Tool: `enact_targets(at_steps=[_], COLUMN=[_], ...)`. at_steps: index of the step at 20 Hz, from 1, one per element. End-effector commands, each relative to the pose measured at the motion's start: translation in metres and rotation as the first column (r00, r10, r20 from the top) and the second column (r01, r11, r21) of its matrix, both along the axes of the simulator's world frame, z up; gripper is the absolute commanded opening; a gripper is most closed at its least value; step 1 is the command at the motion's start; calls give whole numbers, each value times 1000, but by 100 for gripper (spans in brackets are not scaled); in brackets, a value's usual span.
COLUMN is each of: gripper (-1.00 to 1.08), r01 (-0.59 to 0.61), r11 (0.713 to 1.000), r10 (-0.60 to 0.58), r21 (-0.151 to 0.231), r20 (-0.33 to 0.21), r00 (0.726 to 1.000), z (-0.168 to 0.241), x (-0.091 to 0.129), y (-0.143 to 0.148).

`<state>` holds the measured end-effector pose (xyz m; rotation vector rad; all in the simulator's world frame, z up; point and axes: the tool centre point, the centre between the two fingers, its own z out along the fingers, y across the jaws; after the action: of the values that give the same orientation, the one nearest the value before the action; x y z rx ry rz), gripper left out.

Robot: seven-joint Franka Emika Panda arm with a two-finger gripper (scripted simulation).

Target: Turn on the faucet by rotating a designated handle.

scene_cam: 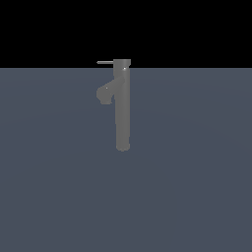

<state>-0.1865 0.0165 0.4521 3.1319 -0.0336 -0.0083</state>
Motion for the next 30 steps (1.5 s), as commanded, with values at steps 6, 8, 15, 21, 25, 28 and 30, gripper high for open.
enact_targets(at_steps=[6, 8, 15, 21, 25, 28, 30], gripper=[-100, -100, -100, -100, -100, -100, -100], r01=[22, 28, 49, 66, 76, 81, 84], r11=[1000, 1000, 999, 998, 997, 997, 996], r10=[-22, -28, -49, -66, -76, -81, -84], r21=[4, 5, 7, 9, 9, 9, 9], r20=[1, 2, 3, 4, 4, 5, 5], r00=[1000, 1000, 999, 998, 997, 997, 996], z=[-40, -51, -86, -115, -130, -139, -144], x=[55, 71, 123, 167, 192, 206, 214], y=[12, 15, 25, 32, 35, 37, 38])
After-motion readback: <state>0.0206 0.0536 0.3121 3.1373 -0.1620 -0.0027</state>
